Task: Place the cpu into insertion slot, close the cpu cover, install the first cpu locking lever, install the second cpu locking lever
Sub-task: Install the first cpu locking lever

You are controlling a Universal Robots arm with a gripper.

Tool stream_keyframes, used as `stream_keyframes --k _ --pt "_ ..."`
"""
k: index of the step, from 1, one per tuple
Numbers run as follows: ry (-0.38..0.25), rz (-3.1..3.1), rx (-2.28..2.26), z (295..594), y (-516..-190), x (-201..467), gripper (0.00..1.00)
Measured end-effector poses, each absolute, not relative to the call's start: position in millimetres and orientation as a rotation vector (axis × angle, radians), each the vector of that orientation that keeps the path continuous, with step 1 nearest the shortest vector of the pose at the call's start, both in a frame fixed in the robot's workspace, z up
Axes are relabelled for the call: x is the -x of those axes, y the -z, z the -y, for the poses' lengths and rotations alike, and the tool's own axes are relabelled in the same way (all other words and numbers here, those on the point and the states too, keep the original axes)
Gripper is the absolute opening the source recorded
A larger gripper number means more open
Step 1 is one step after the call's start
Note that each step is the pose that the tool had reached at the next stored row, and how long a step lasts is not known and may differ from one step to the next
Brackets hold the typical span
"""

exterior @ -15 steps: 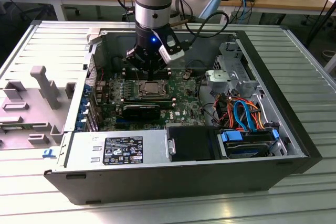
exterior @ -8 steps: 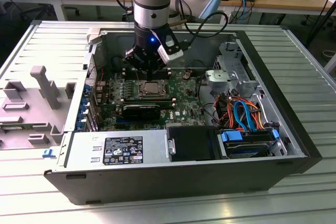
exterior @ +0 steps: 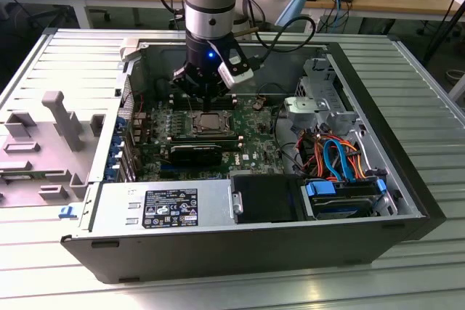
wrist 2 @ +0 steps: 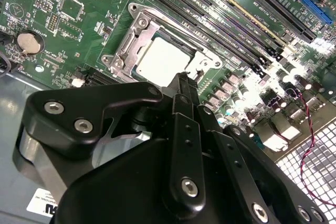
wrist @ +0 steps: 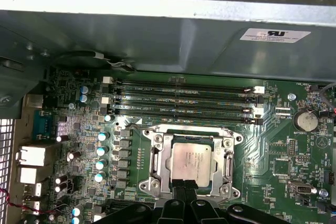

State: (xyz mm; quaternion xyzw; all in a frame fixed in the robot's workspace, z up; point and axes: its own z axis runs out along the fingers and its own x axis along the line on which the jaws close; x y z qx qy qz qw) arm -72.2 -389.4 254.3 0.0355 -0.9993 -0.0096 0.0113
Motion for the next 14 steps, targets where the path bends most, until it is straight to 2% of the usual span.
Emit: stream_keyframes --k 14 --pt "0.030 3.117 -0.111 389.4 -255.1 79.3 0.11"
